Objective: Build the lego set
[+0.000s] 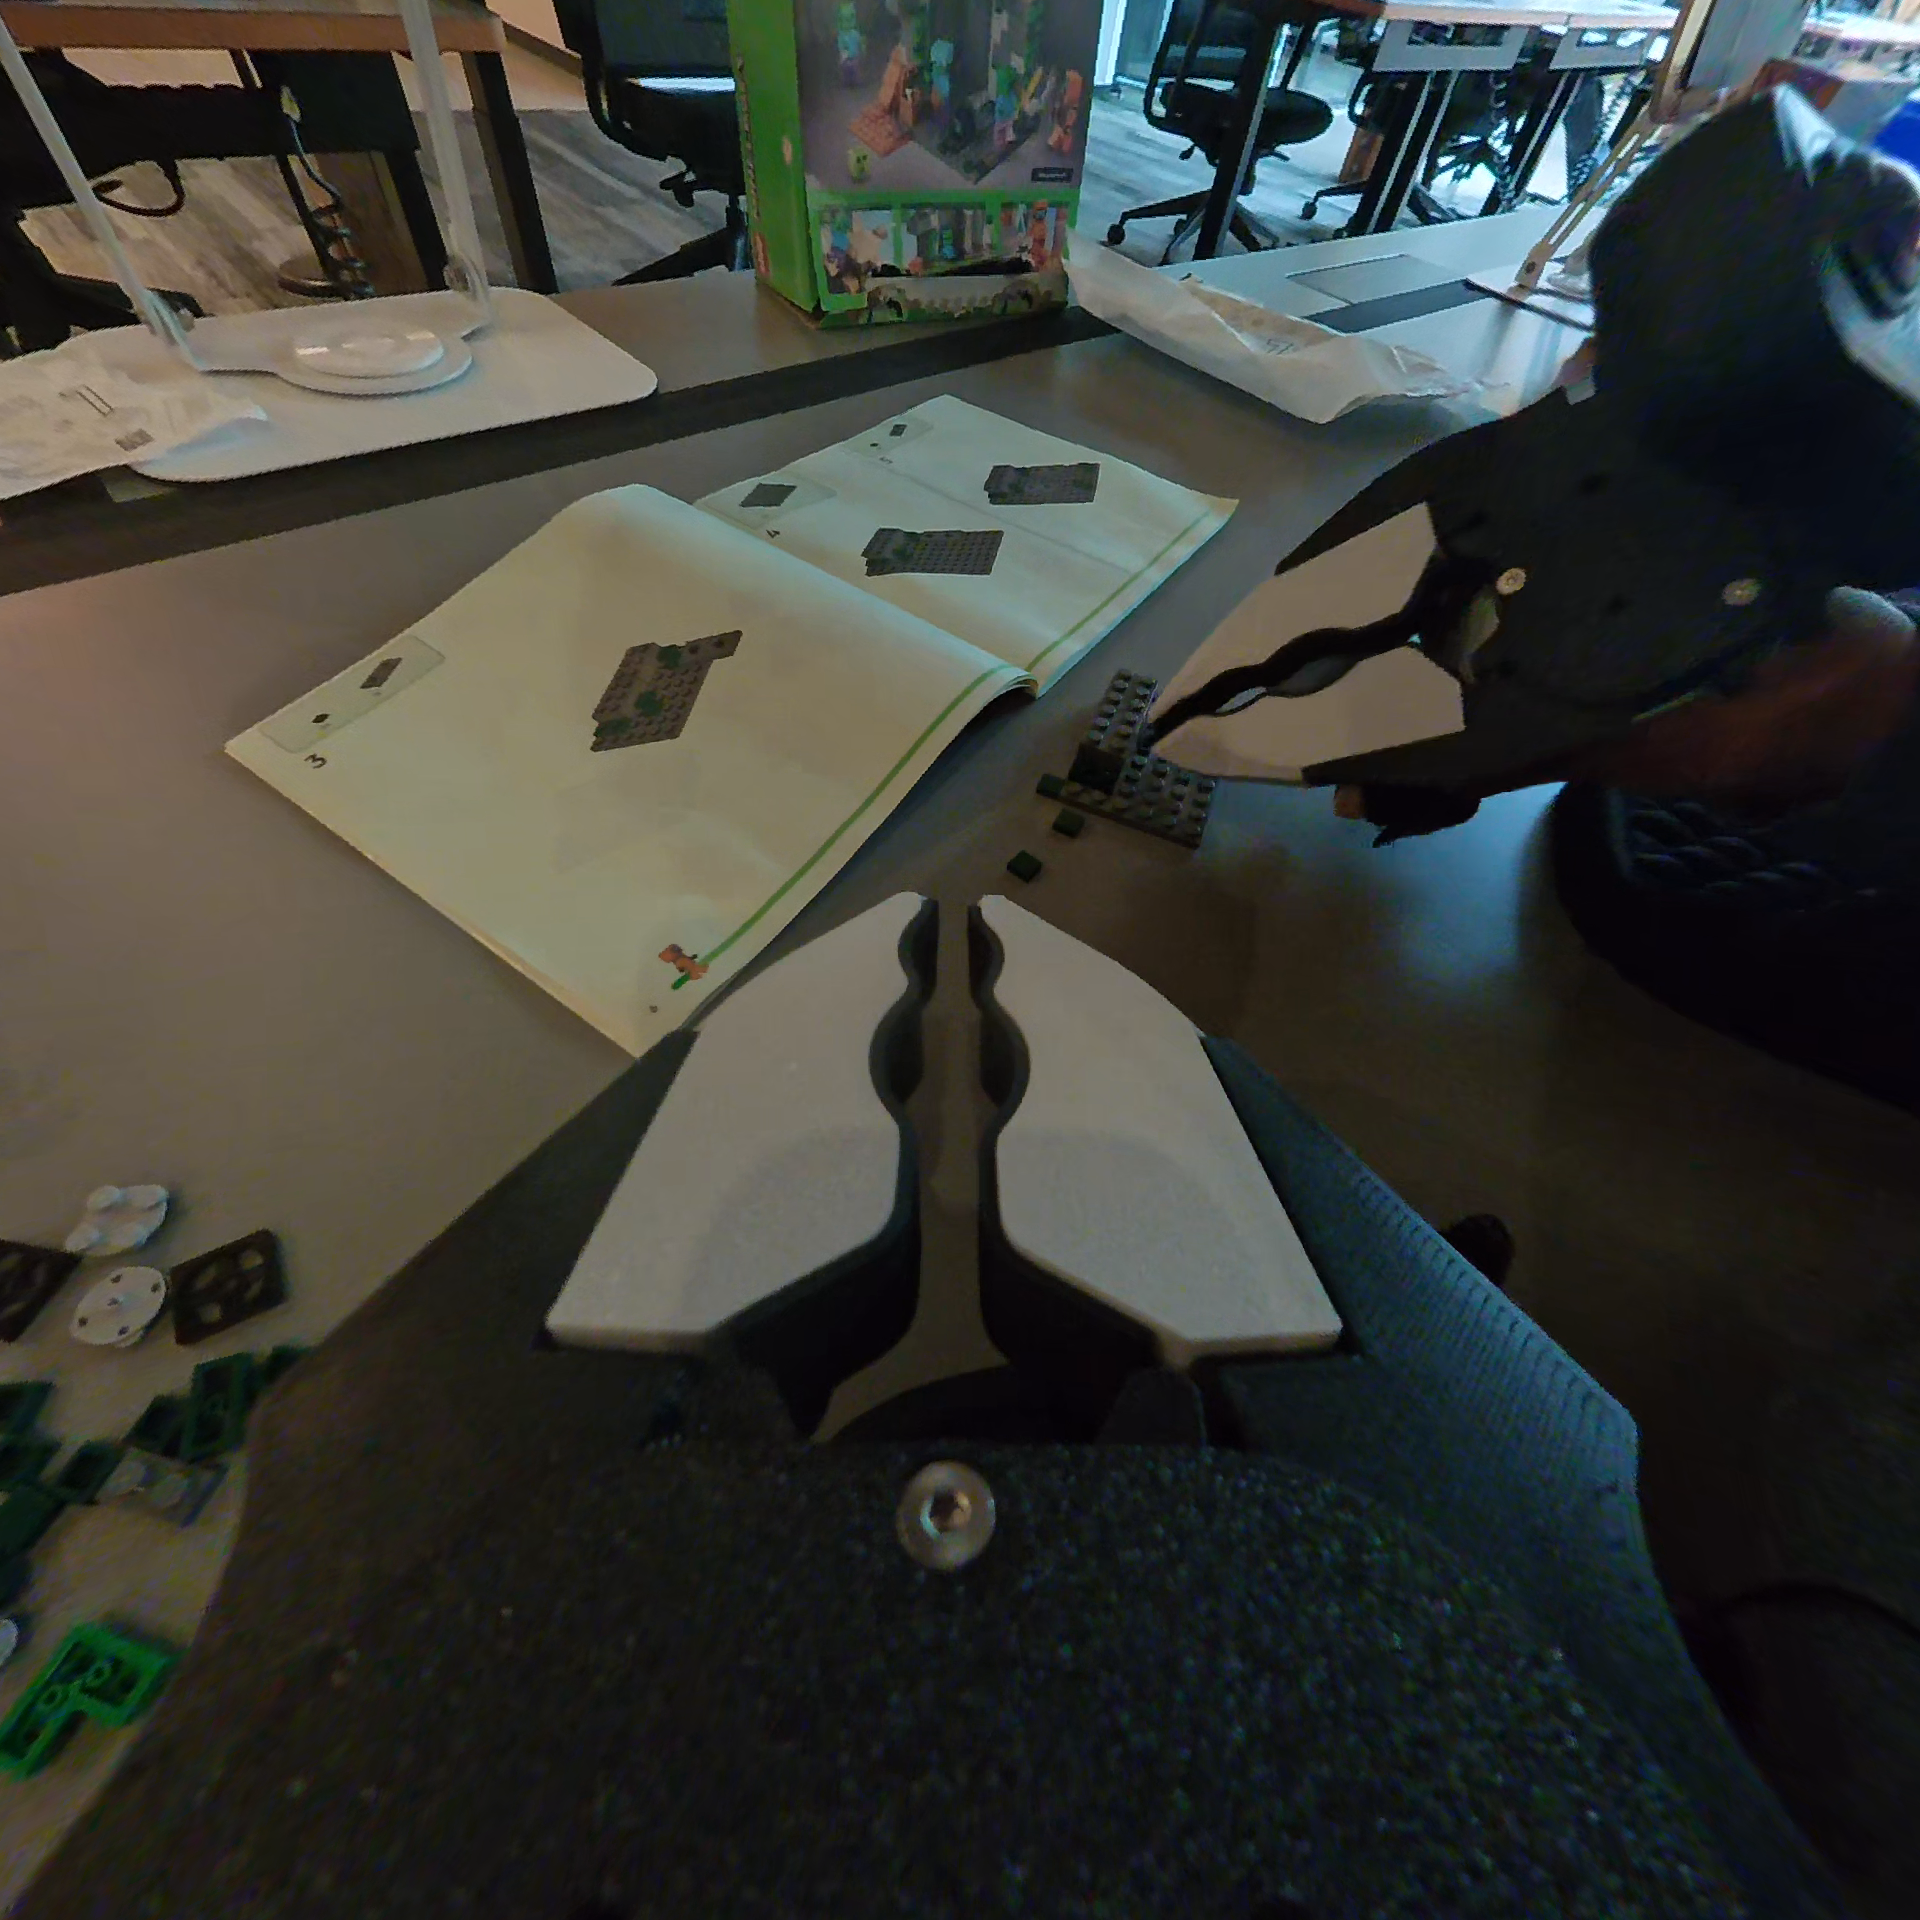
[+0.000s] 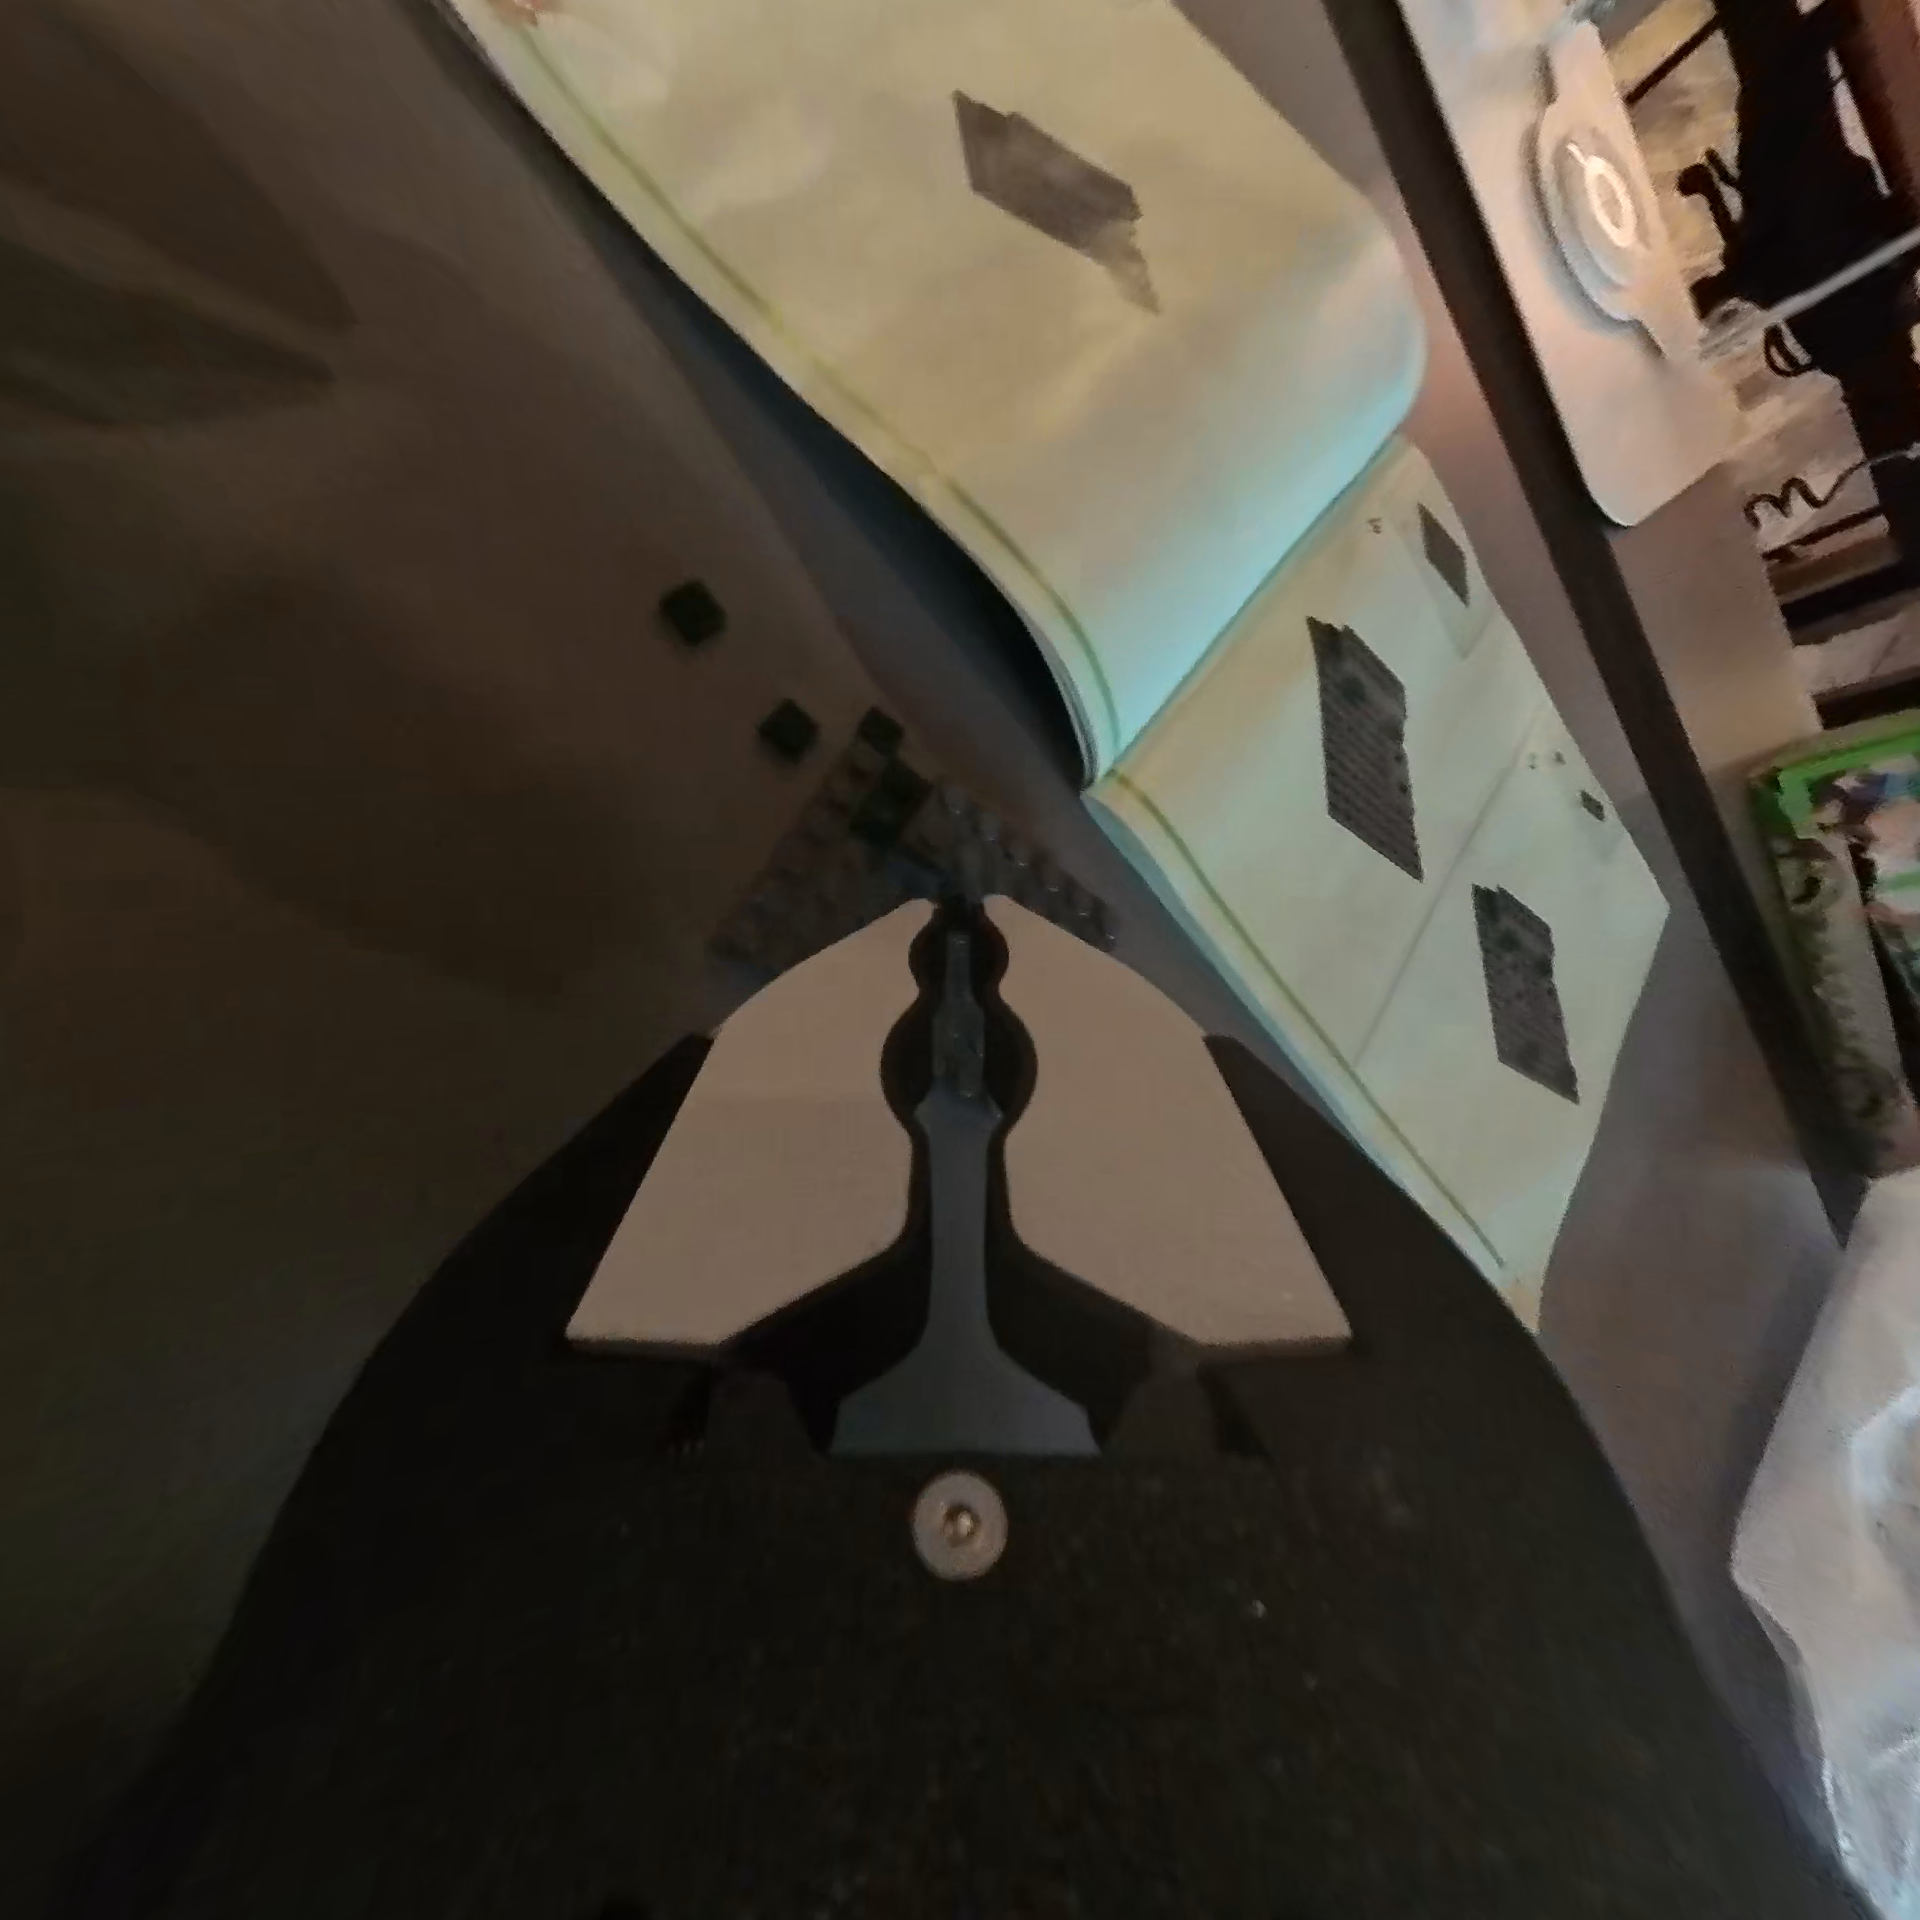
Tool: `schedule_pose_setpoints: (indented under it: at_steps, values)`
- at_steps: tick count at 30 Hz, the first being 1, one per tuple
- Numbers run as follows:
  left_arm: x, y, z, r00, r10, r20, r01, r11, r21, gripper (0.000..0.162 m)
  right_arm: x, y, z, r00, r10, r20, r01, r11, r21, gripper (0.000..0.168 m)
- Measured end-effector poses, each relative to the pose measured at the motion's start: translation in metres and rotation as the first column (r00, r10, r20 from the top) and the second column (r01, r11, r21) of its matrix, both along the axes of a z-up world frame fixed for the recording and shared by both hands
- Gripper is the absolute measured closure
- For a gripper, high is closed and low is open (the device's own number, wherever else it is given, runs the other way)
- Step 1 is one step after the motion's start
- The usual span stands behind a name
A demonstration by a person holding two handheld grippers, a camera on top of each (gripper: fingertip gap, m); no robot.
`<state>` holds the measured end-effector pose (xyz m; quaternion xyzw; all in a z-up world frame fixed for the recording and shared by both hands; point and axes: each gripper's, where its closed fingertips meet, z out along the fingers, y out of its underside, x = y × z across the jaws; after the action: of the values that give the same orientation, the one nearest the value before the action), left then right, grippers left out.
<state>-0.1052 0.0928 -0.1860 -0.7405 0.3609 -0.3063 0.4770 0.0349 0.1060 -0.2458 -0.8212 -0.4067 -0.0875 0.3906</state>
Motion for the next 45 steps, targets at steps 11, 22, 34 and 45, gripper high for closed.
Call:
schedule_pose_setpoints:
  at_steps: [11, 22, 34, 45]
  values:
    - [0.000, 0.000, -0.001, 1.000, -0.007, 0.005, 0.007, 1.000, -0.010, 0.157, -0.005, -0.004, -0.004, 0.994, 0.096, 0.046, -0.092, 0.993, -0.079, 0.162]
    - [0.001, -0.001, -0.002, 1.000, -0.013, 0.000, 0.013, 1.000, -0.013, 0.156, -0.006, -0.010, 0.001, 0.993, 0.049, -0.112, -0.068, 0.981, -0.180, 0.159]
    - [0.002, -0.002, -0.002, 1.000, -0.027, 0.008, 0.028, 0.999, -0.020, 0.157, -0.006, -0.008, -0.007, 0.900, -0.291, -0.324, 0.205, 0.939, -0.276, 0.153]
    - [0.003, -0.004, -0.001, 0.999, -0.041, 0.019, 0.042, 0.999, -0.020, 0.157, -0.002, -0.007, -0.007, 0.864, -0.362, -0.349, 0.285, 0.924, -0.254, 0.159]
